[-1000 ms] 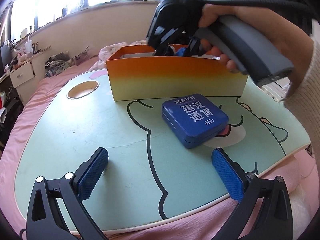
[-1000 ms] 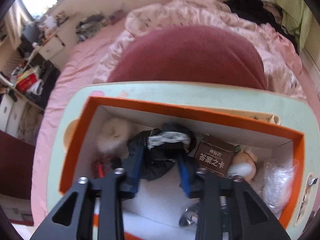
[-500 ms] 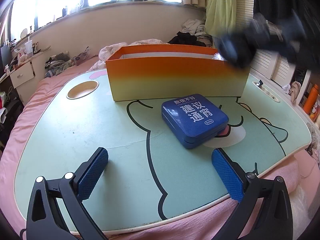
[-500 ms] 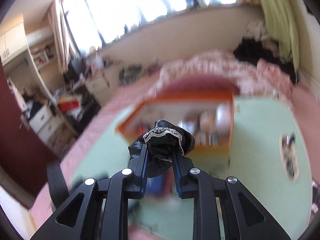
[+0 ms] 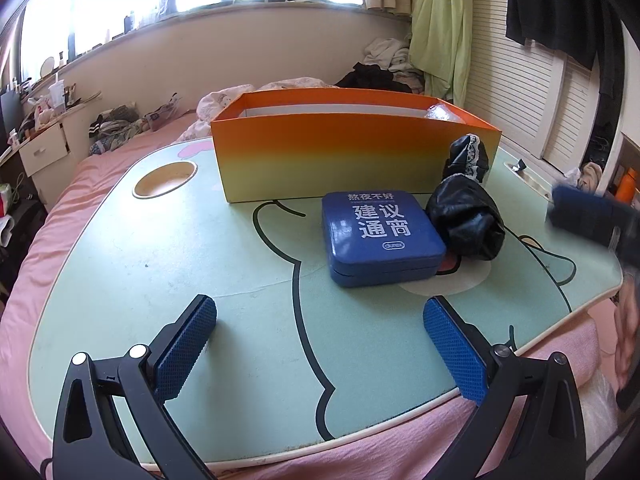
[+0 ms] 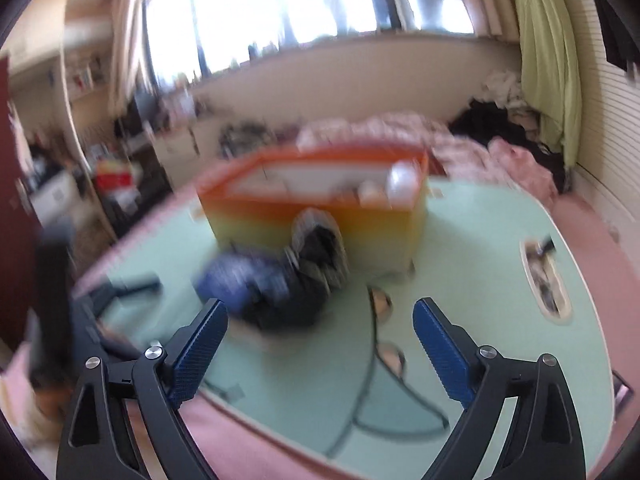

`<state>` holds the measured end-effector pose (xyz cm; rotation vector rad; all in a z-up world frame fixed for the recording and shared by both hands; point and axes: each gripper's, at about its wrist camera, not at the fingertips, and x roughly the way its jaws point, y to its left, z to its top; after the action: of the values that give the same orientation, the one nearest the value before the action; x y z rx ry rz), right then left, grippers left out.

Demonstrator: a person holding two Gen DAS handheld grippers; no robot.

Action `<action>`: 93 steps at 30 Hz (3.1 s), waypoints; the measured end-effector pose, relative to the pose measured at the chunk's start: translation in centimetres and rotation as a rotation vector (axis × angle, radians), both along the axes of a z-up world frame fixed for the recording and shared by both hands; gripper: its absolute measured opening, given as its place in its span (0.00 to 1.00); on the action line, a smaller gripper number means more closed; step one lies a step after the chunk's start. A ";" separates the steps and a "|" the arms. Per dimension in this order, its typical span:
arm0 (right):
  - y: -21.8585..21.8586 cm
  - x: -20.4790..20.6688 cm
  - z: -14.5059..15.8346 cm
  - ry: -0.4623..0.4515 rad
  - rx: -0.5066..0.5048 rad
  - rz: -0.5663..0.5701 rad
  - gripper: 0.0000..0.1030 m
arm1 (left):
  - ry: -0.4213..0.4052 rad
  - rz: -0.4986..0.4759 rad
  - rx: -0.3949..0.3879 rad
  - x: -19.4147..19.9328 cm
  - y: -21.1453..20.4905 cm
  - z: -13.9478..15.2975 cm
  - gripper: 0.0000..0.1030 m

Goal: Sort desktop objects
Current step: 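Grasp the black lace pouch in the box with the right tool, place it on desk, then reach into the box and grasp the brown card box with the left tool, then lift the brown card box out and set it beside the blue tin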

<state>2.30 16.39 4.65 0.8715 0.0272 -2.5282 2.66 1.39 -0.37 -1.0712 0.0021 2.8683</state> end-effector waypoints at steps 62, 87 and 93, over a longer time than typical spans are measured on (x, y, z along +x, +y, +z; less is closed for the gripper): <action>-0.8 -0.3 -2.9 -0.001 0.124 -0.058 1.00 | -0.097 -0.108 -0.165 -4.6 -1.3 8.2 0.41; 2.0 -4.6 5.9 0.061 -0.043 -0.097 0.45 | 0.022 -0.014 -0.013 0.2 -0.1 1.1 0.98; -2.7 -13.4 7.3 -0.086 0.265 -0.111 0.30 | 0.030 -0.023 -0.009 0.1 -0.2 0.7 1.00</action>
<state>-11.14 13.72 11.93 1.1108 0.3001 -2.6258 2.74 1.24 0.30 -1.0223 0.0289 2.8667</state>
